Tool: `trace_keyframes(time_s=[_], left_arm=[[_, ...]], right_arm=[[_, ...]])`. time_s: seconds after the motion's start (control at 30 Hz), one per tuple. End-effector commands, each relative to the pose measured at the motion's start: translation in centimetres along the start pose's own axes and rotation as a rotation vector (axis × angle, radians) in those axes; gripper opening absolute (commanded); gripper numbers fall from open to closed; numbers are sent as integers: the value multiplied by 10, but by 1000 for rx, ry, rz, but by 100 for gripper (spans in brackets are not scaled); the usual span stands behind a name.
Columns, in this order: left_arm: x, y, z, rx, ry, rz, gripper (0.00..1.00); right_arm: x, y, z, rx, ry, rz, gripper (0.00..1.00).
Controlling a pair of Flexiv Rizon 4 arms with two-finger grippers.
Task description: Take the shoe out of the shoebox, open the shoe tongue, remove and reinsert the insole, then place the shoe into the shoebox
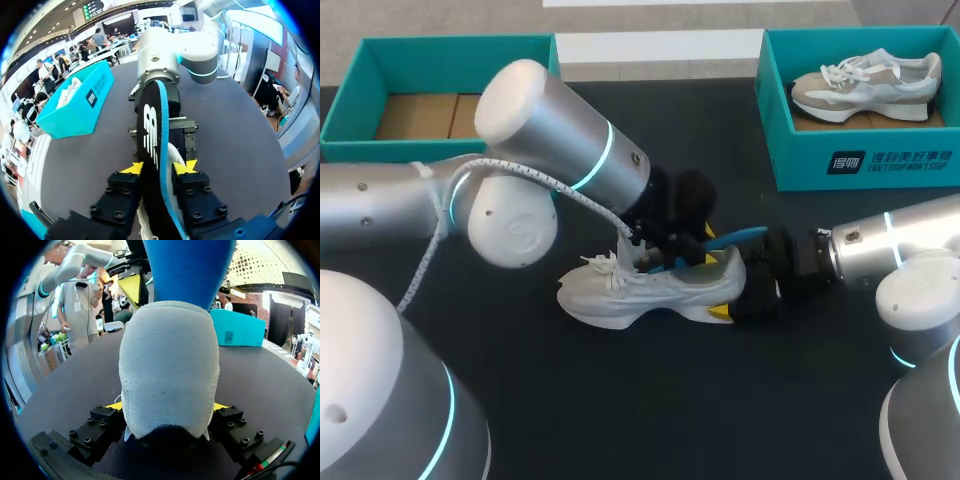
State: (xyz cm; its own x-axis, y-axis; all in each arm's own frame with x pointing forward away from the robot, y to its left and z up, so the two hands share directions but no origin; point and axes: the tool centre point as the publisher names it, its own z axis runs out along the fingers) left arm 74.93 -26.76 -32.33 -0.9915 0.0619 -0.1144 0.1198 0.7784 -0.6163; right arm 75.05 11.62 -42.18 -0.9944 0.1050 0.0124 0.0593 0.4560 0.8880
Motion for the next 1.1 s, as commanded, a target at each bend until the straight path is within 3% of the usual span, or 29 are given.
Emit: trace_keyframes(time_s=[0.03,0.3,0.7,1.1], left_arm=[[-3,-1,7,7,9,-7,0],[1,-9,-25,69,58,-25,0],[-13,-58,-87,234,111,-65,0],[-27,-105,-154,612,258,-158,0]], right_arm=[[-1,-1,3,2,-1,0,0],[-1,-1,3,2,-1,0,0],[-1,-1,3,2,-1,0,0],[-1,-1,3,2,-1,0,0]])
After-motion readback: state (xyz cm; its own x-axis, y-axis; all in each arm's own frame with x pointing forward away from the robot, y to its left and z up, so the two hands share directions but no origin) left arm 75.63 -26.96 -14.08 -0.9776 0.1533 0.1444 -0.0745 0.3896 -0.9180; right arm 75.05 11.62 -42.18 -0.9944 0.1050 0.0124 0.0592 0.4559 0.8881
